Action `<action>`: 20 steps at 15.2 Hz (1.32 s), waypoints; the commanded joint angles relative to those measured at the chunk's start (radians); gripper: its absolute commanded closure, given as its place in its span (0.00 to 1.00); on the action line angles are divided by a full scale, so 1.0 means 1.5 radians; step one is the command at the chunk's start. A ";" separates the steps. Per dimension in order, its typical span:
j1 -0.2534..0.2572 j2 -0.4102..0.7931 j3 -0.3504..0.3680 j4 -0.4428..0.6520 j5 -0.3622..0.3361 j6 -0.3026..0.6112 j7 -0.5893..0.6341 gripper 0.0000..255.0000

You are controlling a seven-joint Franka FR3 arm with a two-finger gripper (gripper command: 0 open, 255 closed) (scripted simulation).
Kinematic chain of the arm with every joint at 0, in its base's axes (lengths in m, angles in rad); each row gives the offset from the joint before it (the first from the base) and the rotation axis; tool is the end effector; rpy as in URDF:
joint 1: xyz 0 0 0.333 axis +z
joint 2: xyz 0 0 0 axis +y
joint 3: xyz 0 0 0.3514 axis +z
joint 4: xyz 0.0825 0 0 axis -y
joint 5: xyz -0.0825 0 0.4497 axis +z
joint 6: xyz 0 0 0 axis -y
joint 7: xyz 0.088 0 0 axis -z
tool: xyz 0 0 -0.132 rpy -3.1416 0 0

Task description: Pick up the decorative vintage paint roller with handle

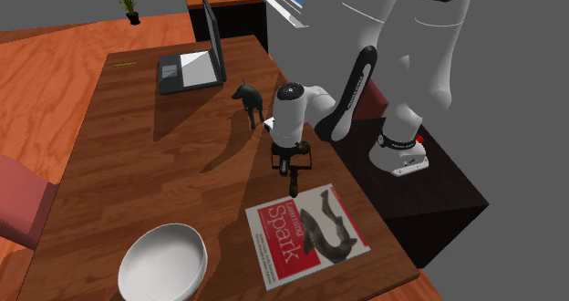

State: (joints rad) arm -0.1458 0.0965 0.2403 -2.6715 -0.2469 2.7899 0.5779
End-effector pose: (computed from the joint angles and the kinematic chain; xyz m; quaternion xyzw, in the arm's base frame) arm 0.4440 0.0548 0.1573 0.9913 -0.1266 0.0235 0.0262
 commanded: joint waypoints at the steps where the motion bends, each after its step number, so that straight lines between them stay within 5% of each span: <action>1: 0.000 0.001 0.000 0.000 -0.001 0.001 0.001 1.00; 7: 0.000 0.000 0.000 0.001 0.001 -0.001 -0.001 1.00; 20: 0.007 -0.140 0.016 0.003 0.122 -0.134 -0.095 1.00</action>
State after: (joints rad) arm -0.1362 -0.1041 0.2647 -2.6734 -0.0695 2.6043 0.4404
